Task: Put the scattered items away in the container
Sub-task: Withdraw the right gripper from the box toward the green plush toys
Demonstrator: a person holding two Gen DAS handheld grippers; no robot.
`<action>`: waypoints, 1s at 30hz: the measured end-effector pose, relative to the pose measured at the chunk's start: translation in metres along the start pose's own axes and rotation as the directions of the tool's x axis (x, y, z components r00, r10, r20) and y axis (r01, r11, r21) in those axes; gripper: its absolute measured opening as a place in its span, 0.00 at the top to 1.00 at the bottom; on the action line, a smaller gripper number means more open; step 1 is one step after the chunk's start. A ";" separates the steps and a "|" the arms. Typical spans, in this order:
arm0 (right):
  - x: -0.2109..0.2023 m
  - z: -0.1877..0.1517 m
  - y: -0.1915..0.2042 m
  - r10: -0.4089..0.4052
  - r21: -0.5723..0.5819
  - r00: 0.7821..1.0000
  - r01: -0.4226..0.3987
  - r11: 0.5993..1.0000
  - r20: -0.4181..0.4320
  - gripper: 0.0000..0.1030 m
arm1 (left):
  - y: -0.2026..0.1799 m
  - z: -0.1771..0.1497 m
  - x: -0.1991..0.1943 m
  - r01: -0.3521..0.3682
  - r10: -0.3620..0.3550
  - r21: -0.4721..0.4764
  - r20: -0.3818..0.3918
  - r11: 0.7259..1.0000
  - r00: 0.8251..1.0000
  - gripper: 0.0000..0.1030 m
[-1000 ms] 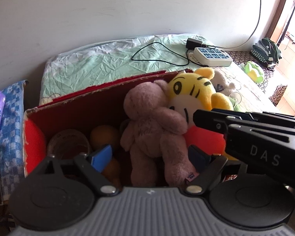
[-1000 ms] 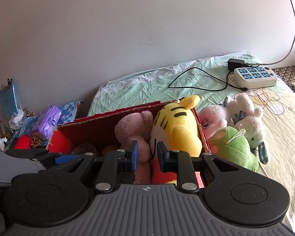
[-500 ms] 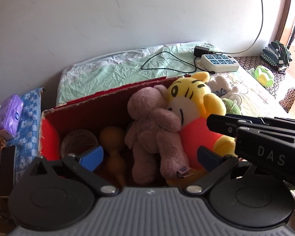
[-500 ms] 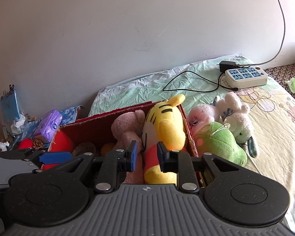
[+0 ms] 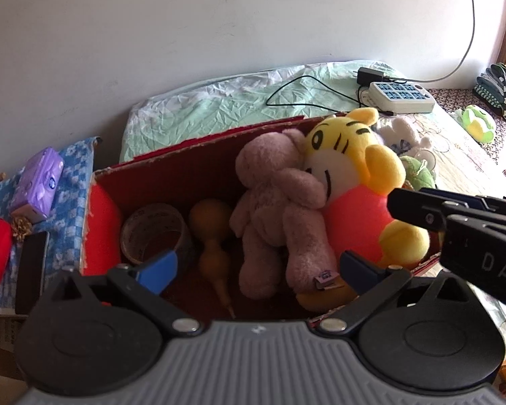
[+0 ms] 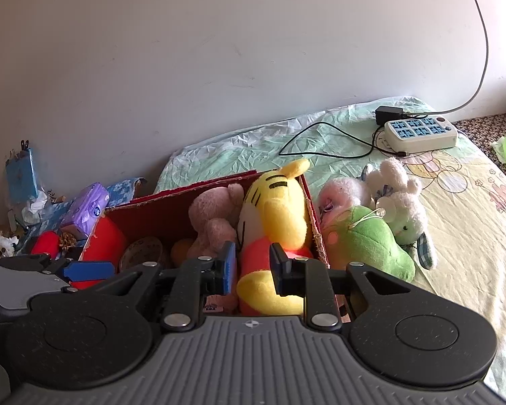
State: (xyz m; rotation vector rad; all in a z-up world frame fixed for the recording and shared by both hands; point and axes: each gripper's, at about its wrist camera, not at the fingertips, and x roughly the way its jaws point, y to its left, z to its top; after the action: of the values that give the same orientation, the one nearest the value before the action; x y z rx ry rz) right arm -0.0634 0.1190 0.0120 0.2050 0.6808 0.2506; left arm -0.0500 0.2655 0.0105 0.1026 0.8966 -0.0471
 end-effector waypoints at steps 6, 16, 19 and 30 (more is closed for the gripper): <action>0.001 -0.002 -0.011 -0.014 0.008 1.000 0.014 1.000 -0.002 0.75 | 0.002 0.001 0.000 -0.047 0.046 -0.047 -0.009 0.998 0.999 0.01; 0.009 0.005 -0.029 0.055 0.000 0.998 -0.055 0.998 -0.014 0.75 | -0.012 0.010 0.001 -0.142 0.141 -0.074 -0.012 0.987 0.990 0.01; 0.012 0.007 -0.033 0.094 -0.017 0.995 -0.094 0.995 -0.020 0.73 | -0.013 0.011 0.002 -0.166 0.164 -0.113 -0.025 0.980 0.986 0.01; 0.019 0.024 -0.054 0.173 -0.081 0.983 -0.177 0.981 -0.056 0.71 | -0.023 0.018 0.001 -0.248 0.243 -0.198 -0.051 0.948 0.969 0.01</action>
State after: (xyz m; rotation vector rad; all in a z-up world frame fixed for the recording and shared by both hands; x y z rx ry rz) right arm -0.0248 0.0704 0.0043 0.1779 0.6992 0.4541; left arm -0.0373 0.2408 0.0188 0.0236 0.9040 0.2785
